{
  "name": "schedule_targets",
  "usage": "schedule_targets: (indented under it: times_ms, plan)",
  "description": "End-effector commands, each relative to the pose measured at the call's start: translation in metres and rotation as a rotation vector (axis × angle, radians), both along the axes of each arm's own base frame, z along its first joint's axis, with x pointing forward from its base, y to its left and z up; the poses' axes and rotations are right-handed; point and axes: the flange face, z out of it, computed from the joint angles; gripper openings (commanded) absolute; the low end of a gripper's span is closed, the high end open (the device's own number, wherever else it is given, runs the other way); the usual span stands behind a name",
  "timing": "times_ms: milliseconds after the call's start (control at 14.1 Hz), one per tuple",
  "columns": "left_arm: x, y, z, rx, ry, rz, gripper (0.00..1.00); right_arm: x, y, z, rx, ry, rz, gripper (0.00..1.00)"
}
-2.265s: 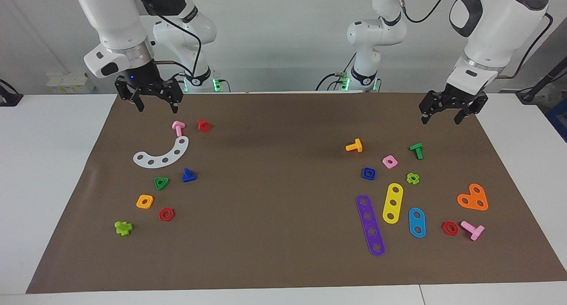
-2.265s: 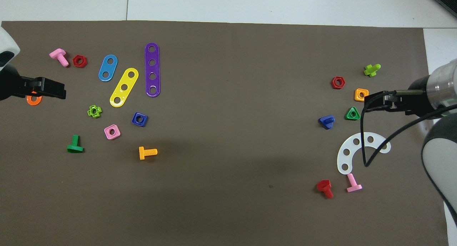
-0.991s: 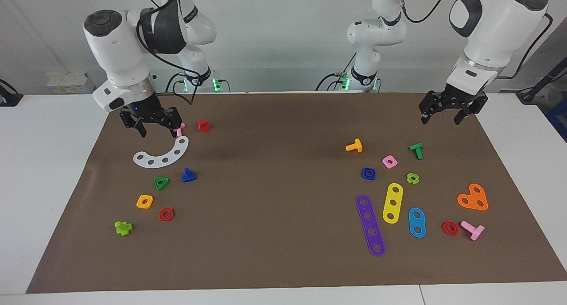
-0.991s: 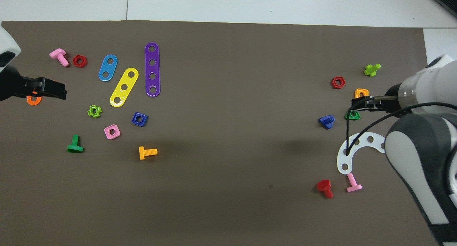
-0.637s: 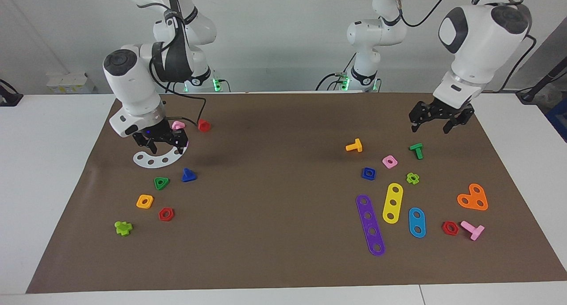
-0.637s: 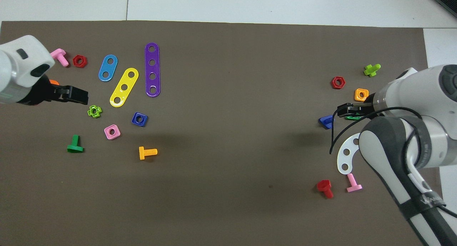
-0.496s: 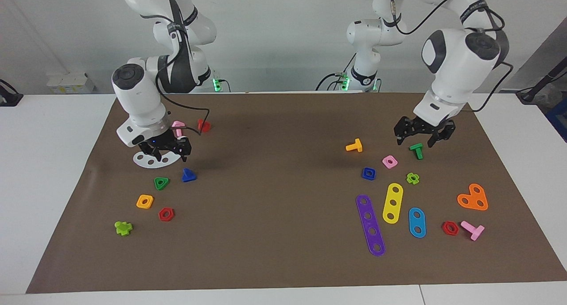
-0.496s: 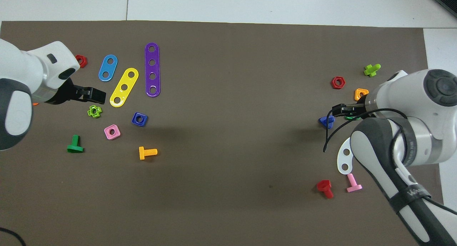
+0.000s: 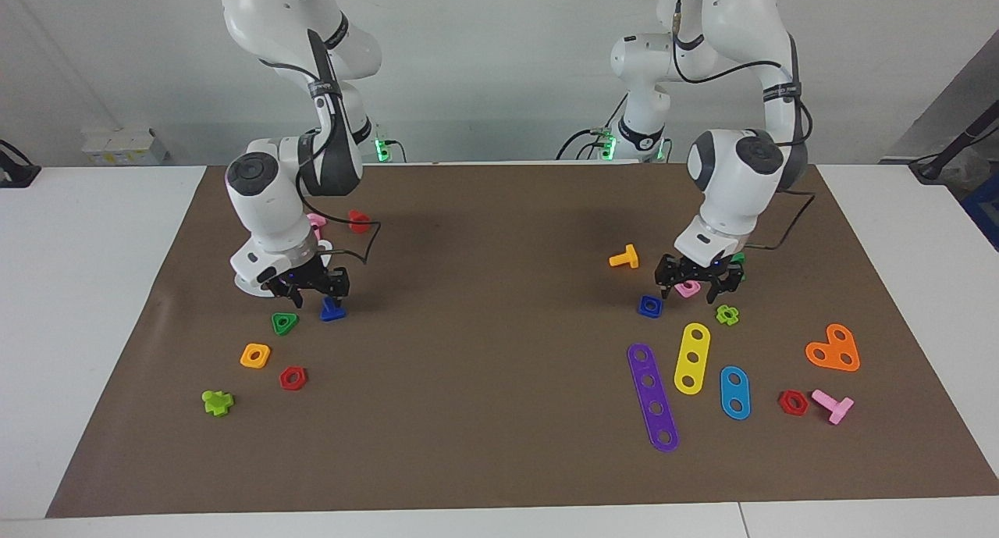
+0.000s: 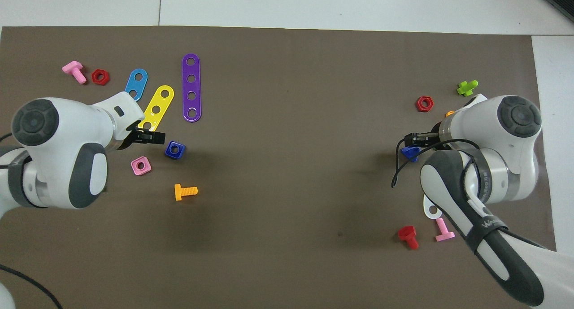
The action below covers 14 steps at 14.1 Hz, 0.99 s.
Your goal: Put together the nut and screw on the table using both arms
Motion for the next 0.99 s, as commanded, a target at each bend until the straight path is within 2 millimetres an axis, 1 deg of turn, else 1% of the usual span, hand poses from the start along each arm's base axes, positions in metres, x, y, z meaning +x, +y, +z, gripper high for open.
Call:
schedule_targets:
  times_ms: [0,142,212,283,425,566,637,708,779,850,920]
  plan:
    - [-0.004,-0.018,-0.016,-0.009,-0.017,-0.038,0.95,-0.006,0.002,-0.010,0.001,-0.019,0.030,0.64]
    - [-0.004,-0.027,-0.031,-0.007,-0.013,-0.057,0.95,-0.007,0.003,-0.011,0.001,-0.019,0.035,0.60]
    - [-0.004,-0.031,-0.041,-0.005,-0.010,-0.078,0.93,-0.007,0.003,-0.012,0.001,-0.016,0.035,0.57]
    - [-0.001,-0.032,-0.052,0.001,-0.019,-0.127,0.92,-0.008,0.003,-0.012,0.001,-0.016,0.035,0.56]
    - [-0.002,-0.031,-0.057,0.015,-0.018,-0.213,0.87,-0.009,0.003,-0.013,0.000,-0.013,0.035,0.54]
    - [-0.003,-0.031,-0.058,0.019,-0.008,-0.235,0.77,-0.012,0.002,-0.015,0.000,-0.008,0.038,0.52]
    - [-0.005,-0.031,-0.059,0.021,0.013,-0.241,0.64,-0.012,0.002,-0.015,0.000,-0.007,0.039,0.50]
    - [-0.006,-0.032,-0.060,0.025,0.032,-0.257,0.47,-0.012,0.002,-0.015,0.000,-0.007,0.041,0.50]
    - [-0.007,-0.032,-0.059,0.026,0.045,-0.259,0.26,-0.012,0.002,-0.015,0.000,-0.008,0.041,0.48]
    - [-0.008,-0.032,-0.059,0.027,0.057,-0.258,0.08,-0.013,0.002,-0.015,0.000,-0.005,0.041,0.42]
    - [-0.006,-0.031,-0.057,0.027,0.063,-0.254,0.00,-0.013,0.002,-0.015,0.000,-0.005,0.038,0.31]
